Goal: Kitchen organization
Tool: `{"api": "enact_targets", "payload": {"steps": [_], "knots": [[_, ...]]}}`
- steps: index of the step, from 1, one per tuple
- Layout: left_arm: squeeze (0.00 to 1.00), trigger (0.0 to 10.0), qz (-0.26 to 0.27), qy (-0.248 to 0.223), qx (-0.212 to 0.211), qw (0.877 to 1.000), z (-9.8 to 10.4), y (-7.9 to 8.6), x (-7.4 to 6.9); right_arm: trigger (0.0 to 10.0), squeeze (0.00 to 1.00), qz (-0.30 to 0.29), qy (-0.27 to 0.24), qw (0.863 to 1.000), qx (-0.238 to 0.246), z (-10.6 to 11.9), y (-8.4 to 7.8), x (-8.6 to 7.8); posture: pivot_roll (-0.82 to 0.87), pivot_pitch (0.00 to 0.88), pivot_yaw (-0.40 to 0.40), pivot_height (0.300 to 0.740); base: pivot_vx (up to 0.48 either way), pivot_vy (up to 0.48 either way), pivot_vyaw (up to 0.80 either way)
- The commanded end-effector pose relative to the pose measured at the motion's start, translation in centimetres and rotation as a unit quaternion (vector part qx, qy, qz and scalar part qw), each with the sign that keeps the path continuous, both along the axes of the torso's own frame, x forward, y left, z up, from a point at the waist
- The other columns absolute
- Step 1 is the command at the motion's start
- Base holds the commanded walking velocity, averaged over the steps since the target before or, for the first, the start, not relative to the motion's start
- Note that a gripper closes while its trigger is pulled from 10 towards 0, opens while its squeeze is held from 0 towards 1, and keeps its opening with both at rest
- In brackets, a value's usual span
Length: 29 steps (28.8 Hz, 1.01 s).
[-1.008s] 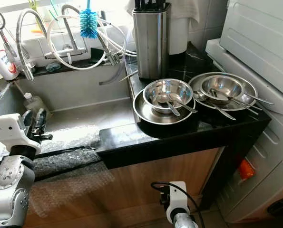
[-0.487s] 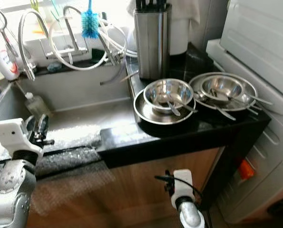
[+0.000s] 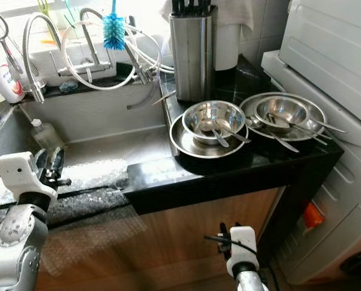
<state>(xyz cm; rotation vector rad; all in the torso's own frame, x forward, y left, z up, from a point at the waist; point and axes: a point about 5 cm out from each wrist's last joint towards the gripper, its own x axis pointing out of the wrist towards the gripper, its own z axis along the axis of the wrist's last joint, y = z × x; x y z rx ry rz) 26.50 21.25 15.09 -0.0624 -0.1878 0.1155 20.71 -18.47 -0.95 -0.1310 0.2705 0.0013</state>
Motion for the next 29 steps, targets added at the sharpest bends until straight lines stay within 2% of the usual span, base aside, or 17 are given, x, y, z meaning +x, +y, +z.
{"api": "enact_targets", "payload": {"steps": [1,8,13,19,23,29], "knots": [[0.00,10.0,-0.001,0.008,-0.001,1.000,-0.3,0.1,0.1,10.0,0.00,0.009,-0.008,1.000,-0.004,0.6,0.3,-0.1,-0.03,0.000,0.122,0.740,0.000,0.000,0.00],[0.00,10.0,-0.006,0.010,0.000,1.000,-0.6,0.0,0.2,10.0,0.00,-0.005,-0.018,1.000,-0.015,2.6,-0.7,-2.9,-0.04,0.000,0.119,0.740,0.000,0.000,0.00],[0.00,10.0,-0.008,0.012,0.000,1.000,-0.7,-0.1,0.4,10.0,0.00,0.004,-0.032,0.999,-0.035,4.3,-0.4,-3.9,-0.05,0.000,0.120,0.740,0.000,0.000,0.00],[0.00,10.0,-0.007,0.012,0.000,1.000,-0.9,0.0,0.5,10.0,0.00,-0.015,-0.053,0.997,-0.044,6.1,-0.8,-3.2,-0.05,0.000,0.121,0.740,0.000,0.000,0.00],[0.00,10.0,-0.007,0.014,-0.002,1.000,-1.2,-0.2,0.6,10.0,0.00,0.002,-0.144,0.986,-0.083,10.9,-0.7,0.6,-0.05,0.000,0.117,0.740,0.000,0.000,0.00],[0.00,10.0,-0.006,0.013,-0.003,1.000,-1.2,-0.3,0.6,10.0,0.00,0.016,-0.171,0.981,-0.093,12.4,0.0,1.8,-0.04,0.000,0.117,0.740,0.000,0.000,0.00]]}}
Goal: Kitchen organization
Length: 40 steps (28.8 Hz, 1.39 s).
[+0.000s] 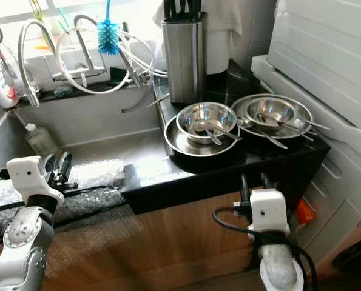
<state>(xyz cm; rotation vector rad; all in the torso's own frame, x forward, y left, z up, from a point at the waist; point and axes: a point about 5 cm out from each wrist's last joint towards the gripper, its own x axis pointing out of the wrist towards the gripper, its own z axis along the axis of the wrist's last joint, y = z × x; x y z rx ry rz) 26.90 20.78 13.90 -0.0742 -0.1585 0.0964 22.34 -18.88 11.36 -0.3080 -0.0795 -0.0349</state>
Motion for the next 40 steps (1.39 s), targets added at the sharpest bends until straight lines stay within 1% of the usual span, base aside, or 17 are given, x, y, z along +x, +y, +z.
{"api": "enact_targets", "payload": {"steps": [1,3,7,10,14,19,29,30,31,32,34,35,36,40], "knots": [[0.00,10.0,0.005,-0.001,0.003,1.000,0.0,0.2,0.2,10.0,0.00,0.014,-0.002,1.000,-0.007,0.3,0.6,0.4,-0.04,0.000,0.117,0.740,0.000,0.000,0.00],[0.00,10.0,0.005,-0.001,0.002,1.000,0.0,0.2,0.3,10.0,0.00,0.014,-0.009,1.000,0.000,0.6,0.6,0.5,-0.04,0.000,0.116,0.740,0.000,0.000,0.00],[0.00,10.0,0.005,-0.002,0.001,1.000,0.0,0.0,0.3,10.0,0.00,0.018,-0.028,0.999,-0.001,2.0,0.7,1.4,-0.05,0.000,0.119,0.740,0.000,0.000,0.00],[0.00,10.0,0.004,-0.002,0.000,1.000,0.0,0.0,0.4,10.0,0.00,0.018,-0.036,0.999,0.000,2.5,0.7,1.8,-0.05,0.000,0.119,0.740,0.000,0.000,0.00],[0.00,10.0,0.004,-0.003,-0.001,1.000,0.0,-0.1,0.5,10.0,0.00,0.023,-0.052,0.998,0.001,3.5,0.8,2.8,-0.04,0.000,0.120,0.740,0.000,0.000,0.00],[0.00,10.0,0.005,-0.004,-0.001,1.000,0.1,-0.1,0.5,10.0,0.00,0.029,-0.054,0.998,0.003,3.8,1.0,3.4,-0.04,0.000,0.120,0.740,0.000,0.000,0.00],[0.00,10.0,0.006,-0.004,0.001,1.000,0.2,0.0,0.6,10.0,0.00,0.045,-0.062,0.997,0.015,4.2,1.6,4.0,-0.04,0.000,0.123,0.740,0.000,0.000,0.00],[0.00,10.0,0.005,-0.004,0.001,1.000,0.2,-0.1,0.6,10.0,0.87,0.047,-0.063,0.997,0.016,4.3,1.6,4.0,-0.03,0.000,0.123,0.740,0.000,0.000,0.00],[0.00,10.0,0.005,-0.004,0.001,1.000,0.2,-0.1,0.6,10.0,0.87,0.047,-0.063,0.997,0.016,4.3,1.6,4.0,-0.03,0.000,0.123,0.740,0.000,0.000,0.00],[0.00,10.0,0.004,-0.004,0.001,1.000,0.2,-0.1,0.6,10.0,1.00,0.049,-0.064,0.997,0.018,4.3,1.7,4.0,-0.03,0.000,0.123,0.740,0.000,0.000,0.00],[0.00,10.0,0.003,-0.004,0.001,1.000,0.2,-0.2,0.6,10.0,1.00,0.047,-0.063,0.997,0.016,4.3,1.7,4.0,-0.03,0.000,0.123,0.740,0.000,0.000,0.00],[0.00,10.0,0.002,-0.004,0.000,1.000,0.2,-0.2,0.6,10.0,0.60,0.046,-0.063,0.997,0.017,4.3,1.7,4.0,-0.03,0.000,0.123,0.740,0.000,0.000,0.00],[0.00,10.0,0.002,-0.004,0.000,1.000,0.2,-0.3,0.6,10.0,0.00,0.046,-0.062,0.997,0.018,4.3,1.7,4.0,-0.03,0.000,0.123,0.740,0.000,0.000,0.00],[0.00,10.0,0.000,-0.004,-0.001,1.000,0.2,-0.4,0.6,10.0,0.00,0.044,-0.062,0.997,0.024,4.2,1.6,4.3,-0.03,0.000,0.124,0.740,0.000,0.000,0.00]]}}
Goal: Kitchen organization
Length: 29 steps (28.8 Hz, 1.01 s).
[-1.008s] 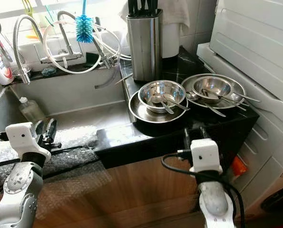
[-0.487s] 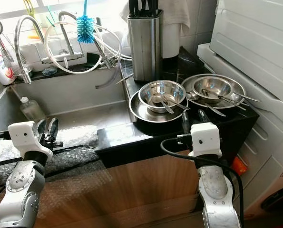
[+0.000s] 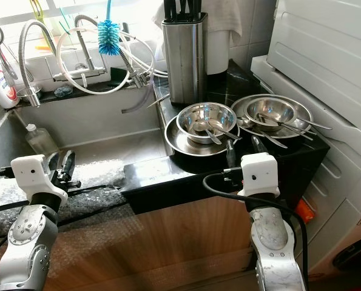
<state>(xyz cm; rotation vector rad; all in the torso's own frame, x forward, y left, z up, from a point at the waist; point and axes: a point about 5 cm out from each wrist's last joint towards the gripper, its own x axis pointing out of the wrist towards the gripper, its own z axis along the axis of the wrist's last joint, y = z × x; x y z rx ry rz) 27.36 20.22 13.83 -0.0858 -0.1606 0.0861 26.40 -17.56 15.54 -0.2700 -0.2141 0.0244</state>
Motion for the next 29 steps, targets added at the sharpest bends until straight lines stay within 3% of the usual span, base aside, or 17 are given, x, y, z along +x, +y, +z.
{"api": "enact_targets", "payload": {"steps": [1,15,25,26,27,28,29], "knots": [[0.00,10.0,0.005,-0.003,0.004,1.000,0.2,0.1,0.2,10.0,0.00,0.004,0.000,1.000,0.009,0.1,0.3,0.4,-0.03,0.000,0.124,0.740,0.000,0.000,0.00],[0.00,10.0,0.002,-0.006,0.004,1.000,0.3,-0.2,0.4,10.0,0.00,0.014,-0.001,1.000,0.002,0.2,0.2,2.9,-0.02,0.000,0.117,0.740,0.000,0.000,0.00],[0.00,10.0,0.006,-0.006,0.005,1.000,0.4,-0.1,0.4,9.8,0.00,0.013,-0.002,1.000,0.008,0.0,0.5,3.4,-0.02,0.000,0.118,0.740,0.000,0.000,0.00],[0.00,10.0,0.006,-0.005,0.005,1.000,0.4,-0.1,0.4,4.2,0.00,0.012,-0.002,1.000,0.009,0.0,0.5,3.4,-0.02,0.000,0.118,0.740,0.000,0.000,0.00],[0.00,10.0,0.006,-0.005,0.006,1.000,0.3,-0.1,0.4,4.2,0.00,0.012,-0.002,1.000,0.010,0.0,0.5,3.4,-0.02,0.000,0.118,0.740,0.000,0.000,0.00],[0.00,10.0,0.006,-0.005,0.007,1.000,0.4,-0.1,0.4,0.2,0.00,0.012,-0.003,1.000,0.010,0.0,0.5,3.5,-0.02,0.000,0.119,0.740,0.000,0.000,0.00],[0.00,10.0,0.007,-0.005,0.007,1.000,0.4,-0.1,0.4,0.0,0.00,0.011,-0.003,1.000,0.010,0.0,0.5,3.5,-0.02,0.000,0.119,0.740,0.000,0.000,0.00]]}}
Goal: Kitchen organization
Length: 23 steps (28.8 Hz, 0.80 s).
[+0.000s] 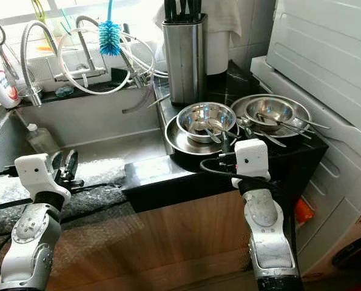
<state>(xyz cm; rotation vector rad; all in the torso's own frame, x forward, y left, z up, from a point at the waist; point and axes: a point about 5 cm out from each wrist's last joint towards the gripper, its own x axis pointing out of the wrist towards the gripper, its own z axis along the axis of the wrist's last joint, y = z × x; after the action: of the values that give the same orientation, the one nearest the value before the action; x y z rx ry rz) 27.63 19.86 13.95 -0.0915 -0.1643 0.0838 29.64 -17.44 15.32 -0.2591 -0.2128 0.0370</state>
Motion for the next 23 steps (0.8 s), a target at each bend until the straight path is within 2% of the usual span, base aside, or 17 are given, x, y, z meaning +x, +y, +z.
{"api": "enact_targets", "payload": {"steps": [1,23], "knots": [[0.00,10.0,0.008,-0.003,0.010,1.000,0.24,0.27,0.18,0.0,0.00,0.004,-0.005,1.000,0.006,0.19,0.39,0.24,-0.02,0.000,0.118,0.740,0.000,0.000,0.00],[0.00,10.0,0.012,-0.005,0.012,1.000,0.37,0.33,0.28,0.0,0.00,0.002,-0.015,1.000,0.011,0.57,0.38,0.63,-0.02,0.000,0.117,0.740,0.000,0.000,0.00]]}}
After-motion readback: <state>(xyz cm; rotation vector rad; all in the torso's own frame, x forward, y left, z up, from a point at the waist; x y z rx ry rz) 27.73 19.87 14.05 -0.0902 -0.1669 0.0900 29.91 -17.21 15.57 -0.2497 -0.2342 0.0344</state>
